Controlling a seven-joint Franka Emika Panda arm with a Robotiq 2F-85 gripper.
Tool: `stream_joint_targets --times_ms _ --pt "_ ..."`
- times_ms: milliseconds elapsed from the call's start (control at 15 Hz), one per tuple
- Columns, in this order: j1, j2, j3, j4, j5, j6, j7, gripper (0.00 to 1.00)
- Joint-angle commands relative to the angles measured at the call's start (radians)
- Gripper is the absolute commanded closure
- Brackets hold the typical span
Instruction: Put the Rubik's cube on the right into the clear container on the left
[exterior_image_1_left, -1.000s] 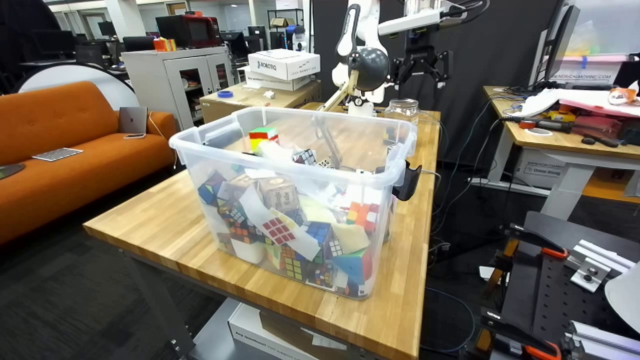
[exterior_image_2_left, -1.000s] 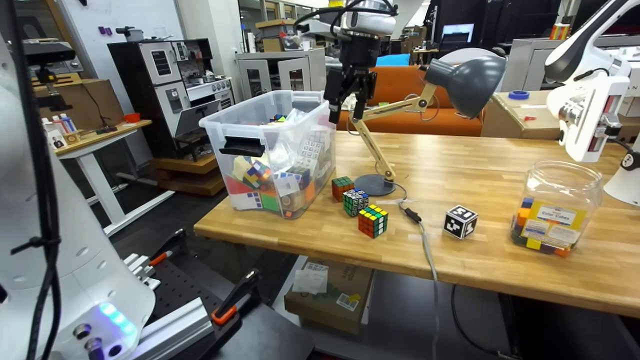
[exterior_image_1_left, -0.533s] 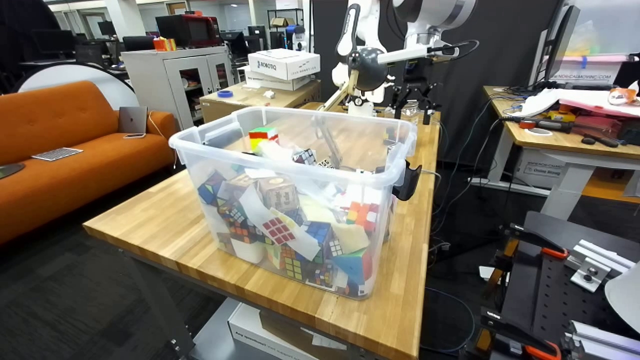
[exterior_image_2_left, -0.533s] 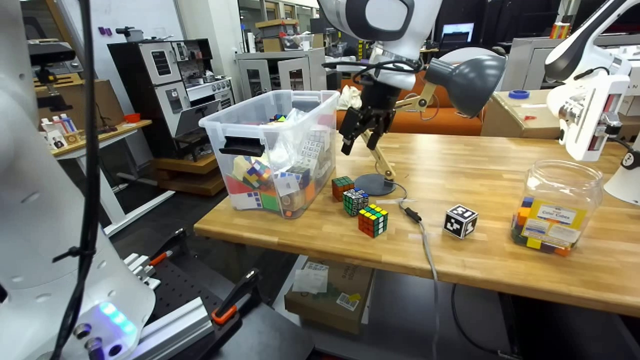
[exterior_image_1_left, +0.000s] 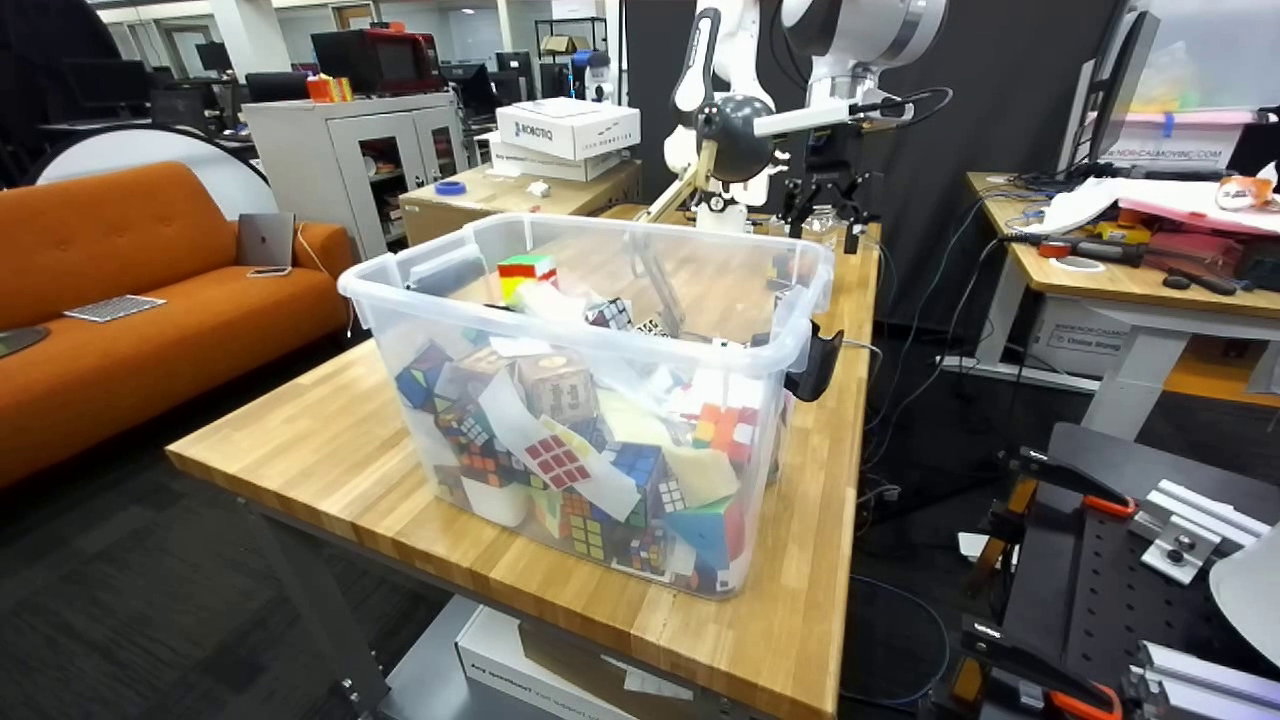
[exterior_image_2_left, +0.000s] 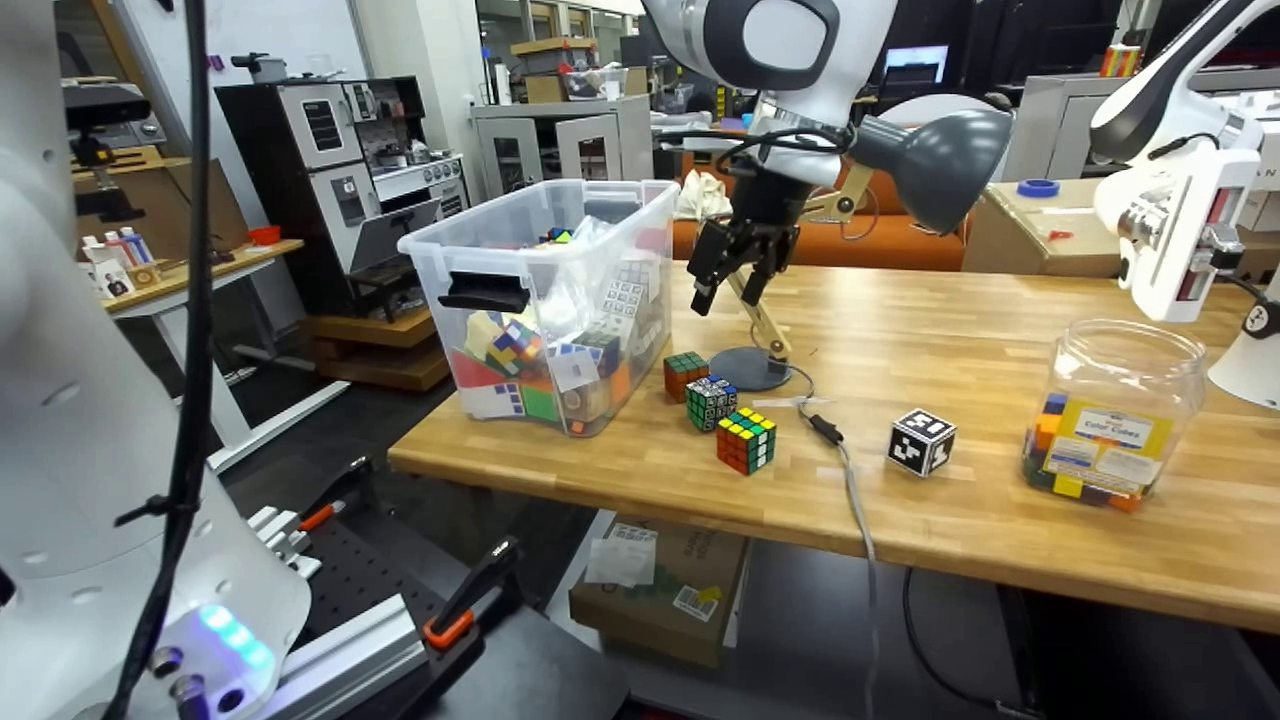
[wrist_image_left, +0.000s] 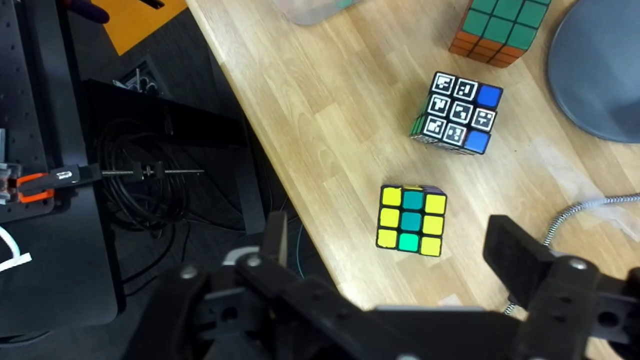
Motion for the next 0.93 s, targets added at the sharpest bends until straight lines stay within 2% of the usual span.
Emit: stream_joint_targets --times_ms 0,267,867 --pt "0.005 0.015 -0.004 0.012 -0.003 0.001 0.008 0.0" --pt "0.001 0.116 0.0 0.059 0.006 0.036 0.014 0.0" --pt "0.003 0.366 0.018 0.249 0.005 0.01 0.062 0.0"
